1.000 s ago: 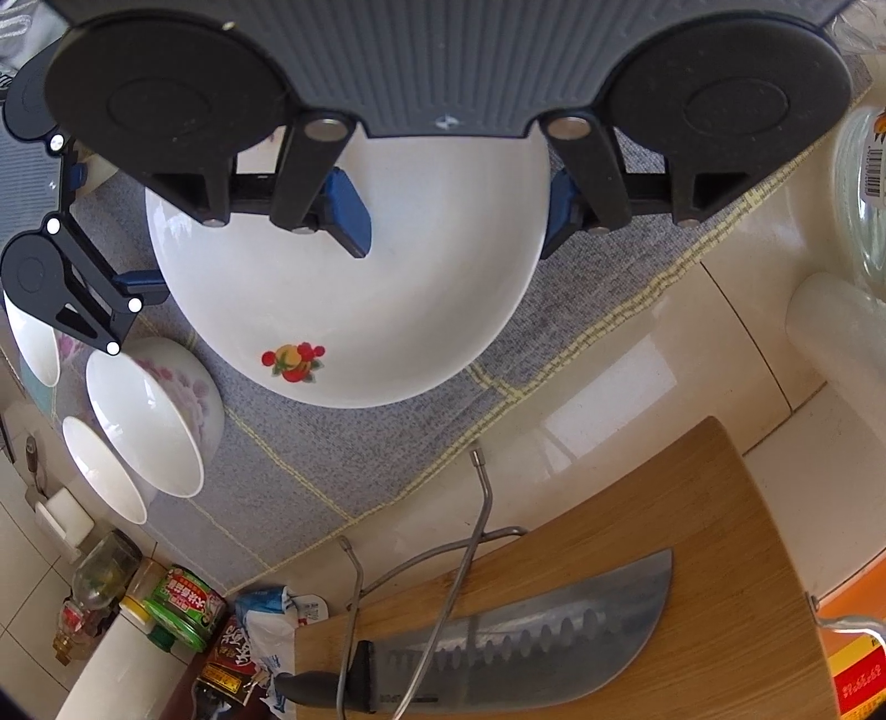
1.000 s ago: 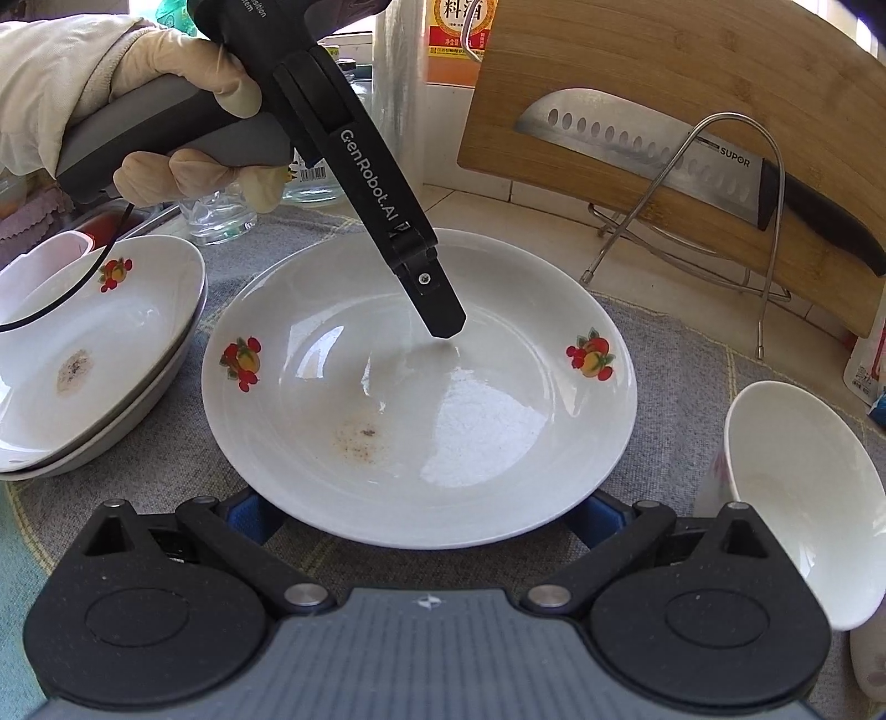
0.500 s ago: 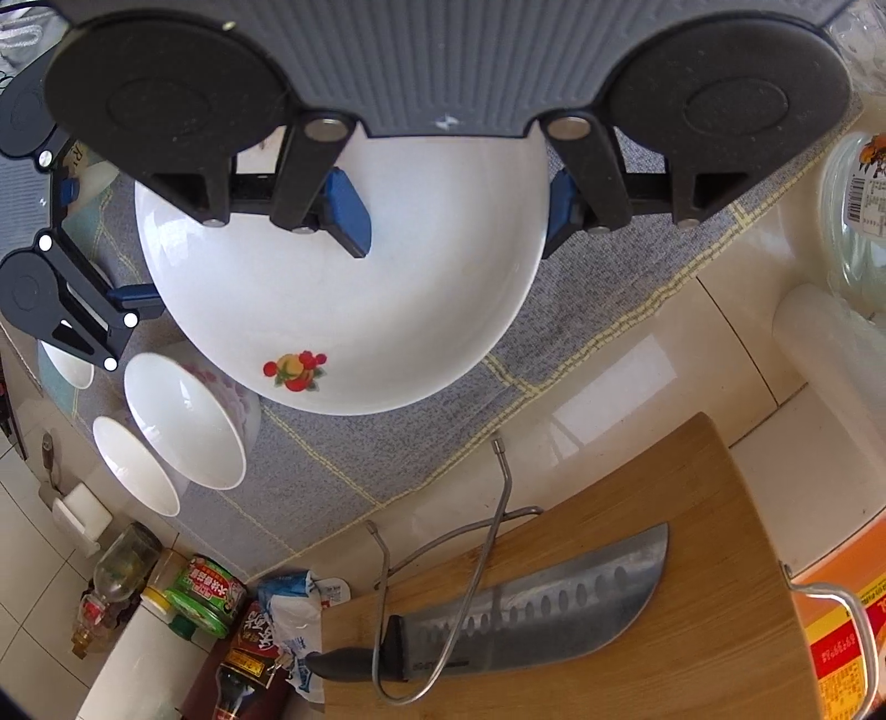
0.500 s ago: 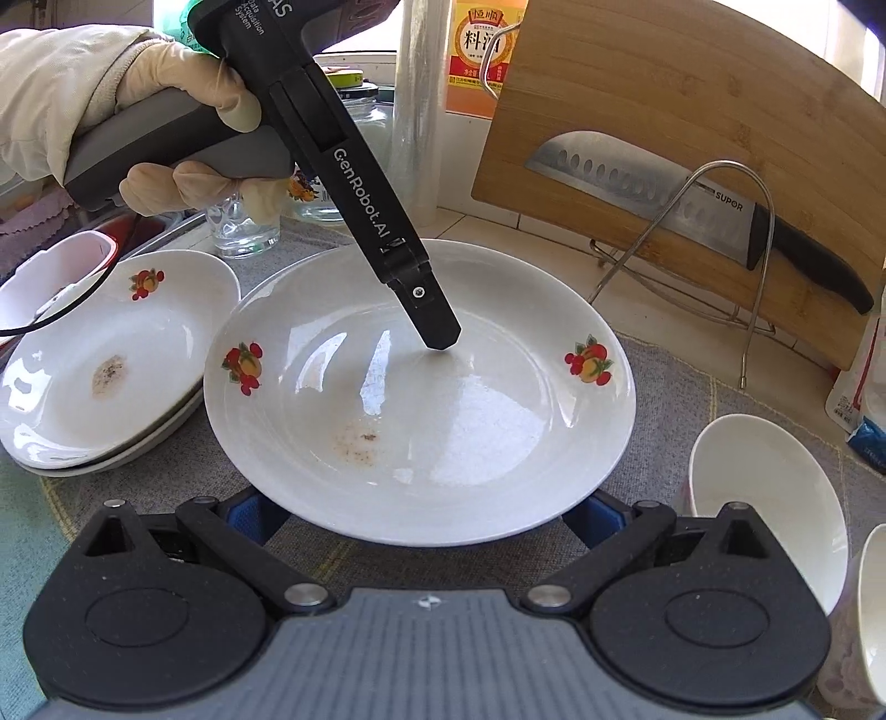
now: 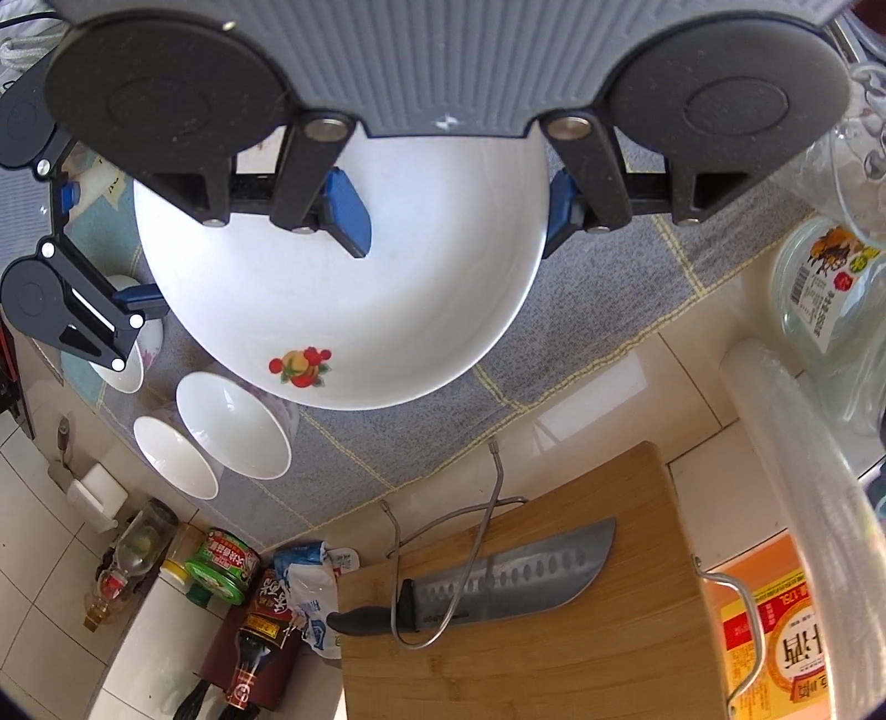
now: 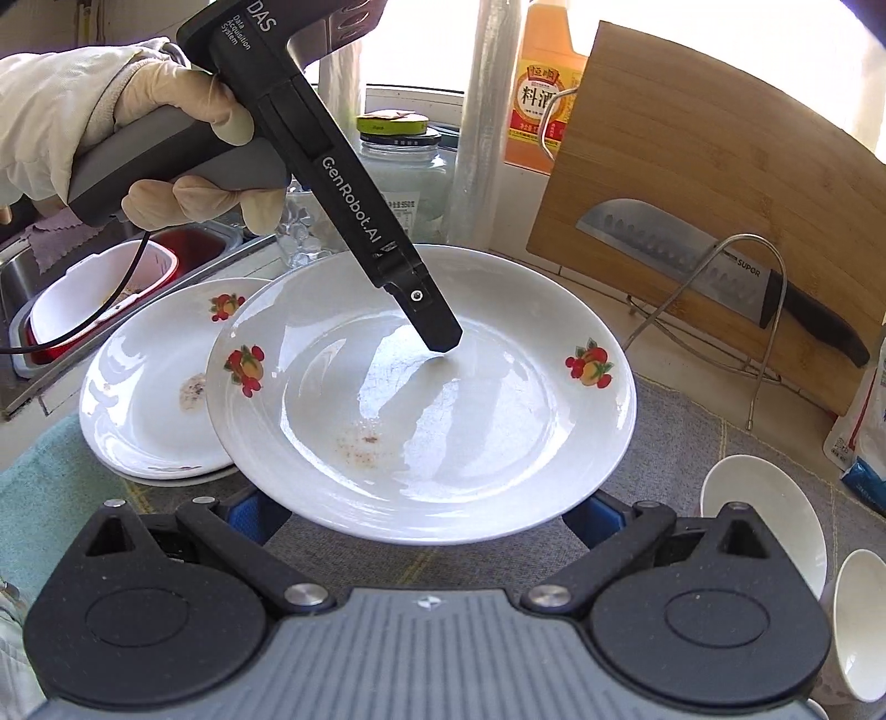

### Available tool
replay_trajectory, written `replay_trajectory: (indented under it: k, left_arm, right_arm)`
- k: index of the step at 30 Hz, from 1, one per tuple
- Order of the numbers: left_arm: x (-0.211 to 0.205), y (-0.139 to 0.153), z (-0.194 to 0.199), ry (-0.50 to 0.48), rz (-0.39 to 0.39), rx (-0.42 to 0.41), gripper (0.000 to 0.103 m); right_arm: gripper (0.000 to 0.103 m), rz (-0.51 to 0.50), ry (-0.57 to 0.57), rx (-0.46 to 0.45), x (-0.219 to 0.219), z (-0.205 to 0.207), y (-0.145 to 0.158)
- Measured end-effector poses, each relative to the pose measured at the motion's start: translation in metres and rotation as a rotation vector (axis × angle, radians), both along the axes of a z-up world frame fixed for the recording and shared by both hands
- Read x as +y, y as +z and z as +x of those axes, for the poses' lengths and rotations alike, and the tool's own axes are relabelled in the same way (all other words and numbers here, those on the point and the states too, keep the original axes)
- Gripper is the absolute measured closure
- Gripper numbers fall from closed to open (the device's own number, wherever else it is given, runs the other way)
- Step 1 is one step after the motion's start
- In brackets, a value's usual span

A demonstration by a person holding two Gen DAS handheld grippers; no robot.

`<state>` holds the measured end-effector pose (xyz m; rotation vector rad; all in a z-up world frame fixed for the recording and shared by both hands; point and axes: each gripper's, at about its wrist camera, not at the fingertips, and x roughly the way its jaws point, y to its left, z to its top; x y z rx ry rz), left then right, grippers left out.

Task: Organize plates and bowls
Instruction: 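Carry the plate with the left tool over the plate stack by the sink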

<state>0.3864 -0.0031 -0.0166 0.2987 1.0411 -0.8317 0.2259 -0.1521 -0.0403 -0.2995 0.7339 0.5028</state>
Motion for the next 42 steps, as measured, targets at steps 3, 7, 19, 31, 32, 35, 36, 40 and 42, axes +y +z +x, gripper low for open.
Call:
replay_trajectory:
  k: [3,7,19,31,32,35,36,40,42]
  left_arm:
    - [0.013,0.003,-0.010,0.023,-0.007,-0.002,0.041]
    - [0.032,0.003,-0.024,0.058,-0.006,-0.001,0.041]
    - [0.091,-0.011,-0.059,0.174,0.001,0.025,0.040]
    - [0.116,-0.030,-0.067,0.234,-0.006,0.058,0.040]
    - [0.117,-0.031,-0.067,0.236,-0.007,0.060,0.040]
    - [0.119,-0.034,-0.065,0.242,-0.011,0.070,0.039]
    - [0.119,-0.035,-0.064,0.243,-0.012,0.073,0.039]
    - [0.121,-0.039,-0.062,0.250,-0.012,0.085,0.038]
    - [0.122,-0.040,-0.062,0.252,-0.010,0.088,0.038]
  right_arm:
    - [0.000,0.003,0.025,0.002,0.009,-0.007,0.002]
    - [0.000,0.014,0.066,0.019,0.024,-0.014,0.001]
    - [0.000,0.003,0.188,0.056,0.064,-0.028,-0.004]
    - [0.000,-0.004,0.226,0.099,0.081,-0.029,-0.014]
    - [0.000,-0.004,0.226,0.102,0.082,-0.029,-0.014]
    - [0.000,-0.003,0.225,0.106,0.082,-0.028,-0.015]
    - [0.000,-0.002,0.224,0.107,0.082,-0.028,-0.014]
    - [0.000,-0.002,0.226,0.107,0.082,-0.027,-0.014]
    - [0.000,-0.002,0.230,0.107,0.082,-0.026,-0.013]
